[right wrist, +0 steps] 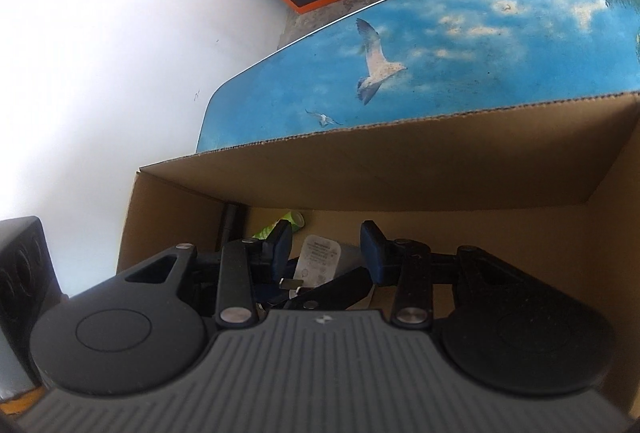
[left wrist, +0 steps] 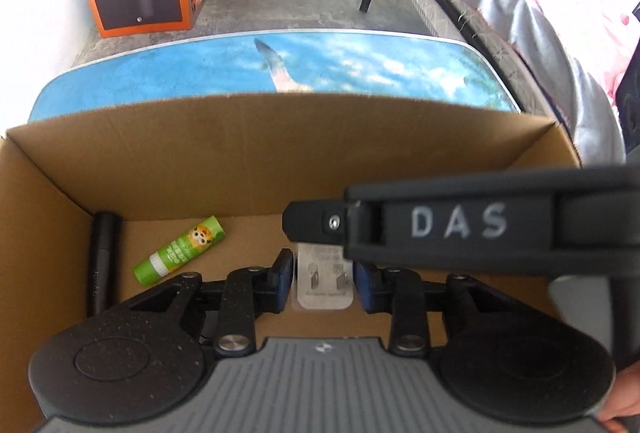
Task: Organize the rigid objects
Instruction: 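Lower the plug into the box and open the right tool, then move the open right tool back over the green dropper bottle, then lower the right tool and close it on the green dropper bottle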
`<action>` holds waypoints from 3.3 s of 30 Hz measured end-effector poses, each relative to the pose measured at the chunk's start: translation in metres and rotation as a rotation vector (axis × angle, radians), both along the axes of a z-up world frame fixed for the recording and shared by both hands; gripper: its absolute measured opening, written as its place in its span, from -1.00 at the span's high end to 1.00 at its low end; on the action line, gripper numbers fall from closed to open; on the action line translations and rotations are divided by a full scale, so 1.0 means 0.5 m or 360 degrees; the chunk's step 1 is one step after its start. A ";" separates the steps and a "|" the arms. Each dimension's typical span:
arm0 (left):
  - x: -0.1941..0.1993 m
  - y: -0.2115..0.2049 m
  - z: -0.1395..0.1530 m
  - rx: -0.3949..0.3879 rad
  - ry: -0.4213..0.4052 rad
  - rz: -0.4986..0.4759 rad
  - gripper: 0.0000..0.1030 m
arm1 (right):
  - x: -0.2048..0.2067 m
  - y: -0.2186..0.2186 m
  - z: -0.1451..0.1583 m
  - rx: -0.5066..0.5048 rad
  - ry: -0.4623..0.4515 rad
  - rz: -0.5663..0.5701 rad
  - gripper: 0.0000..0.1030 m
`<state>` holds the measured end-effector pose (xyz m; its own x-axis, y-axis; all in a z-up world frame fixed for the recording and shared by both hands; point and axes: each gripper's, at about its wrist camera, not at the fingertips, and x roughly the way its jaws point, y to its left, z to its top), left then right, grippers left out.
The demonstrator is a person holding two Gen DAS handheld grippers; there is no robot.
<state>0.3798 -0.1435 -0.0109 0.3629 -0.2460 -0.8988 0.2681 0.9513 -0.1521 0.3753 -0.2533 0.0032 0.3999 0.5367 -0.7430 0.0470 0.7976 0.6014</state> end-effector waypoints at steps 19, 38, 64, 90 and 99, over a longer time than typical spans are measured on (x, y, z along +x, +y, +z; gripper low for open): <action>-0.269 0.123 0.204 -0.0161 -0.0407 -0.0080 -0.71 | -0.357 -0.078 0.310 0.0017 -0.0757 -0.0066 0.11; -0.601 0.162 0.021 -0.0154 -0.0808 -0.0084 -0.75 | -0.603 0.126 0.176 -0.0233 -0.0816 0.0159 0.04; -0.570 0.157 -0.110 -0.0179 -0.0757 -0.0090 -0.10 | -0.522 0.219 0.103 -0.0391 -0.0655 0.0362 0.64; -0.603 0.073 -0.113 -0.0110 -0.0806 -0.0362 0.13 | -0.615 0.137 0.101 -0.0482 -0.0646 0.0244 0.60; -0.623 0.068 -0.106 -0.0107 -0.0779 -0.0360 0.36 | -0.634 0.139 0.098 -0.0472 -0.0623 0.0262 0.58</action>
<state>0.0682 -0.1097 -0.0637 0.6667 -0.4176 -0.6173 0.5196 0.8542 -0.0167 0.0583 -0.1839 0.0519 0.6067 0.4046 -0.6842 -0.2766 0.9144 0.2954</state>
